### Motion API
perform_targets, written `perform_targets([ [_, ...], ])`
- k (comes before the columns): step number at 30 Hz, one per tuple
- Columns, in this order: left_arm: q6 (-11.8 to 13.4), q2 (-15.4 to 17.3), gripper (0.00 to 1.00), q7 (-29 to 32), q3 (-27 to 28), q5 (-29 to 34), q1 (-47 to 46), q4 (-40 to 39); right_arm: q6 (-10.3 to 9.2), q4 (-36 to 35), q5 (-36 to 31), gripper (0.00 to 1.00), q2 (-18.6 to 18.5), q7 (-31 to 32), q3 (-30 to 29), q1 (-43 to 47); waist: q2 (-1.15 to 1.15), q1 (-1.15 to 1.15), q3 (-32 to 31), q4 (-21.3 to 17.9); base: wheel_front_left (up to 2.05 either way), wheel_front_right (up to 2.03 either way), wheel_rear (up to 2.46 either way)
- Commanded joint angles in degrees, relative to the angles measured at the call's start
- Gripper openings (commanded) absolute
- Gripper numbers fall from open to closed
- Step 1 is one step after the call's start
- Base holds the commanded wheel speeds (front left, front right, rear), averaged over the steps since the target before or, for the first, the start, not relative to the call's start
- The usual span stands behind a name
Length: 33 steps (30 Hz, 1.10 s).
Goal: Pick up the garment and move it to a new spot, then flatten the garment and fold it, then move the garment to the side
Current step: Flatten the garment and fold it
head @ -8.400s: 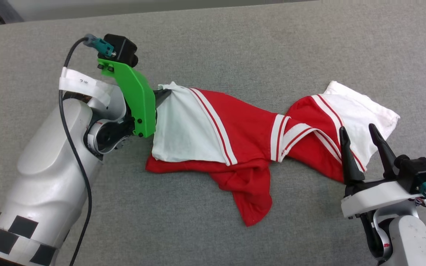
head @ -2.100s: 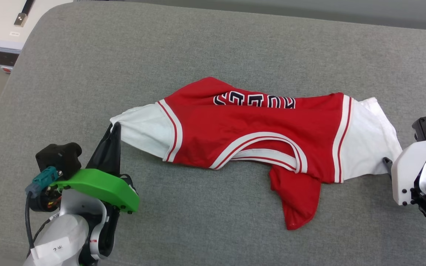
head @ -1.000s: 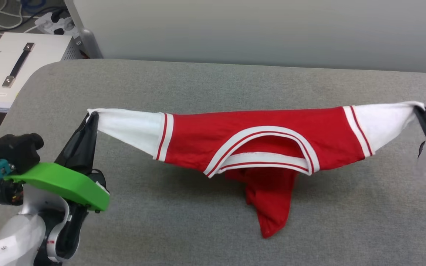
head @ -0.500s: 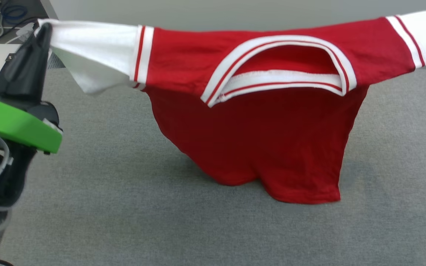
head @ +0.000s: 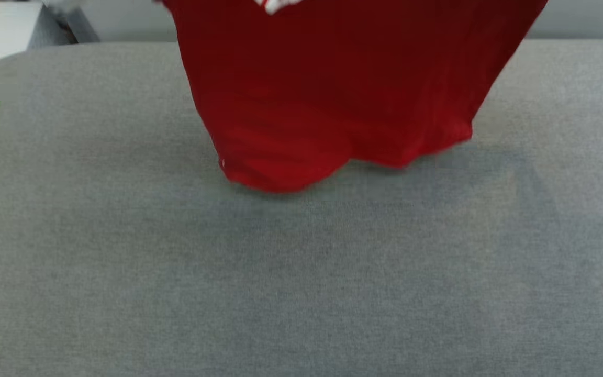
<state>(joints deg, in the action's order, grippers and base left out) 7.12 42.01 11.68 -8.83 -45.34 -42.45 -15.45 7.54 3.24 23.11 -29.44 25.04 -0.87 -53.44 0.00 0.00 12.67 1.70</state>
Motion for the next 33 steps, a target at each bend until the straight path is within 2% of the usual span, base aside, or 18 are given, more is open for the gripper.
perform_targets([
  [1, -0.5, 0.4, 0.0, -0.3, 0.3, 0.2, -2.5, 1.0, -0.05, 0.9, -0.7, 0.0, -0.2, -0.6, 0.2, -2.4, 0.0, 0.0, 6.3, -0.4, 0.0, 0.0, 0.0],
  [5, -2.5, 0.2, 0.0, -0.8, -0.3, 0.7, -9.7, 4.4, -0.05, 3.9, -2.1, 0.0, 0.2, -2.5, 1.1, -10.1, 0.0, 0.0, 11.5, -0.1, 0.0, 0.0, 0.0],
  [11, -5.5, -0.9, 0.0, -1.5, -2.2, 2.8, -23.4, 12.6, -0.05, 11.3, -4.7, 0.0, 3.1, -5.5, -0.3, -22.8, 0.0, 0.0, 18.6, 0.3, 0.0, 0.0, 0.0],
  [17, -8.1, -3.6, 0.0, -4.7, -4.9, 6.5, -37.7, 24.6, -0.05, 19.5, -8.5, 0.0, 6.0, -10.1, -0.5, -34.2, 0.0, 0.0, 24.1, 0.4, 0.0, 0.0, 0.0],
  [23, -9.5, -8.1, 0.0, -11.9, -6.6, 10.0, -49.6, 36.7, -0.05, 27.9, -12.5, 0.0, 9.4, -17.0, -2.3, -43.1, 0.0, 0.0, 27.7, 1.1, 0.0, 0.0, 0.0],
  [28, -10.9, -11.1, 0.0, -17.0, -7.9, 10.8, -53.3, 44.3, -0.05, 34.1, -14.7, 0.0, 11.6, -22.1, -3.5, -45.9, 0.0, 0.0, 28.5, 2.0, 0.0, 0.0, 0.0],
  [33, -12.2, -13.5, 0.0, -20.1, -9.2, 10.0, -50.7, 49.6, -0.05, 39.0, -15.0, 0.0, 12.0, -24.3, -2.3, -43.7, 0.0, 0.0, 27.6, 2.9, 0.0, 0.0, 0.0],
])
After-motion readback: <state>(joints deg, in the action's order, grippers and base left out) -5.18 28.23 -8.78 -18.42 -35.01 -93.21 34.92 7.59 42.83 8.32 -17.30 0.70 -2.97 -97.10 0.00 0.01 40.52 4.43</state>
